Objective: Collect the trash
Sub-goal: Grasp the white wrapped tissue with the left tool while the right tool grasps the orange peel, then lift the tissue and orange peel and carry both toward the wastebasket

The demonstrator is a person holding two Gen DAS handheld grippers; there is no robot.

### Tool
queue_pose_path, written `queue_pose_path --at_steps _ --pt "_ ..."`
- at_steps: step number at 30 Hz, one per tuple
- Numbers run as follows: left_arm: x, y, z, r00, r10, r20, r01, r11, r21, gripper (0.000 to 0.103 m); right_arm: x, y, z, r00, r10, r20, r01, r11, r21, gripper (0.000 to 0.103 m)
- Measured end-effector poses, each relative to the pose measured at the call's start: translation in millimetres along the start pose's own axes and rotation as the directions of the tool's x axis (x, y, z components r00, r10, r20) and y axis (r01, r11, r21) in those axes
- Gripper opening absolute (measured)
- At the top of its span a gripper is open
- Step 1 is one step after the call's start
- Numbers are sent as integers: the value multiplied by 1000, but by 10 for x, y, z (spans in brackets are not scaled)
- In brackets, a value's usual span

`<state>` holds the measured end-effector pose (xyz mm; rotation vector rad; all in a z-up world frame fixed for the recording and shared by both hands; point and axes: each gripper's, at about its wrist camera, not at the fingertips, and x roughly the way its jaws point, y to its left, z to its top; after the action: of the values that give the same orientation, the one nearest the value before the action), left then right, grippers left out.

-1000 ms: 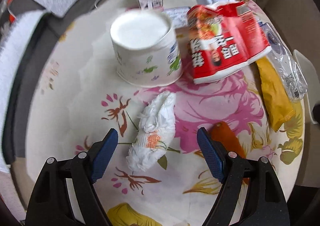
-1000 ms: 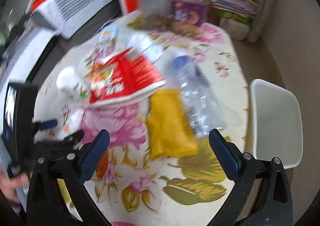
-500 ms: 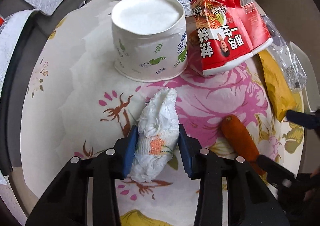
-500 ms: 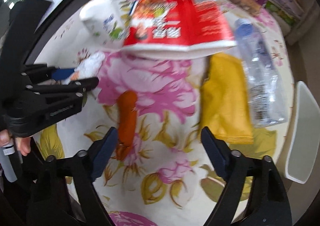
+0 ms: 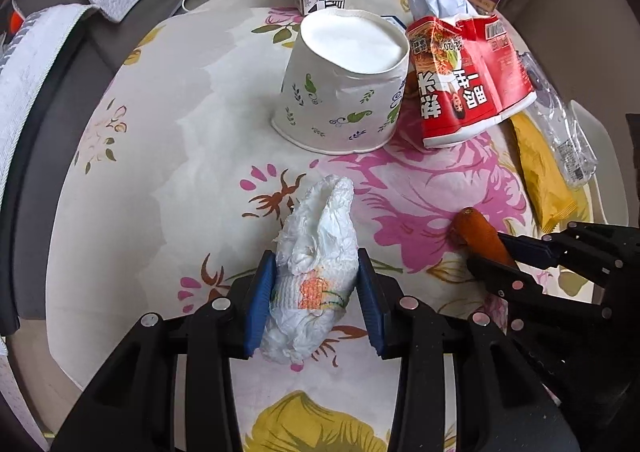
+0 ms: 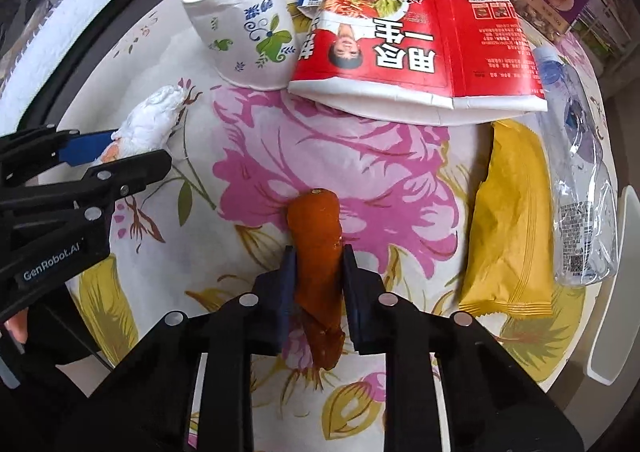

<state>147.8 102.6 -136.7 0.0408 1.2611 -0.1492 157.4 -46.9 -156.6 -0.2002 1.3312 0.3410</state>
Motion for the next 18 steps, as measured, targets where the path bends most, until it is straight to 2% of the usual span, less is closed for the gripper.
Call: queue_pose_path --at_steps 7,14,18 --pt "-86 -99 -5 1000 -8 27 8 1000 -4 40 -117 22 57 999 -13 35 13 1000 -1 20" --pt "-235 -162 -3 996 -30 79 32 999 -33 40 -438 -85 133 989 -19 146 14 999 37 20" --pt "-337 -248 33 991 -41 127 47 998 -48 40 -632 -184 137 974 -49 221 33 997 75 20"
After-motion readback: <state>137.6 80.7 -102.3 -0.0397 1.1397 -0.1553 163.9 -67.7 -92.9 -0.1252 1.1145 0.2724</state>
